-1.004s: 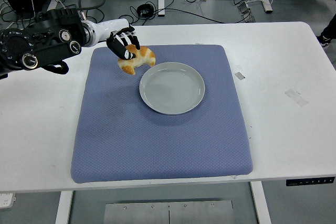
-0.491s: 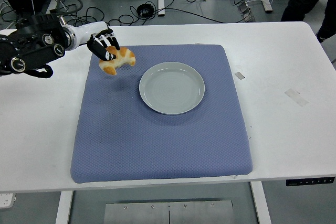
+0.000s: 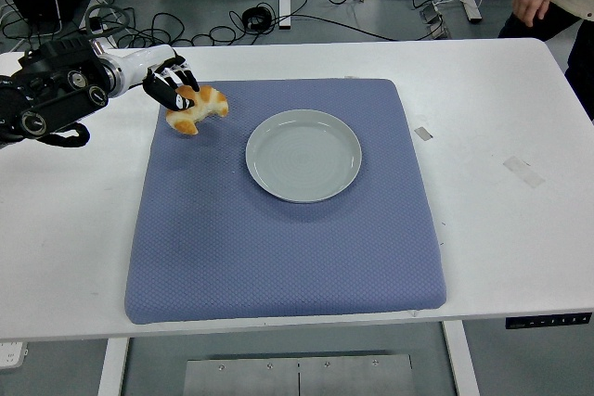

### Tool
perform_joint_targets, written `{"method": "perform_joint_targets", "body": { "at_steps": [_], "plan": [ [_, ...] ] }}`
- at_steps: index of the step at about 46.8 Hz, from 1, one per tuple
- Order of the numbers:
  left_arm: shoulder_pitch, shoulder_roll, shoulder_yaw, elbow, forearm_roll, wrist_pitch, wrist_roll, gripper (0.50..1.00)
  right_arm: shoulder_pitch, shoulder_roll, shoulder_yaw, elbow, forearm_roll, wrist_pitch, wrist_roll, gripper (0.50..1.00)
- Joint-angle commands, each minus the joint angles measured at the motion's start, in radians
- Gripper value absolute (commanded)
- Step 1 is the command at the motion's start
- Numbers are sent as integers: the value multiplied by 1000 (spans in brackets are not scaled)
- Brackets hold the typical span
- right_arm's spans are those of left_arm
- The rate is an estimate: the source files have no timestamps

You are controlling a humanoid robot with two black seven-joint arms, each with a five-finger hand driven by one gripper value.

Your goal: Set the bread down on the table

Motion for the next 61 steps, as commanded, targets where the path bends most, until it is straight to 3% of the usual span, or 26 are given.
{"method": "perform_joint_targets", "body": {
  "at_steps": [1,33,35,36,46,61],
  "plan": [
    [6,-17,-10,11,0,0,-1,500,0,0,0,0,0,0,0,1000],
    [19,-49,-14,13,-2,0,0,500,0,0,0,0,0,0,0,1000],
    [19,-51,-14,13,-3,0,0,620,0,0,0,0,0,0,0,1000],
    [19,-52,-14,13,-6,-2,0,639,0,0,0,0,0,0,0,1000],
    [19,-54,-14,13,-15,0,0,714,0,0,0,0,0,0,0,1000],
    [18,-55,-39,-10,-23,5,0,961,0,0,0,0,0,0,0,1000]
  ]
}}
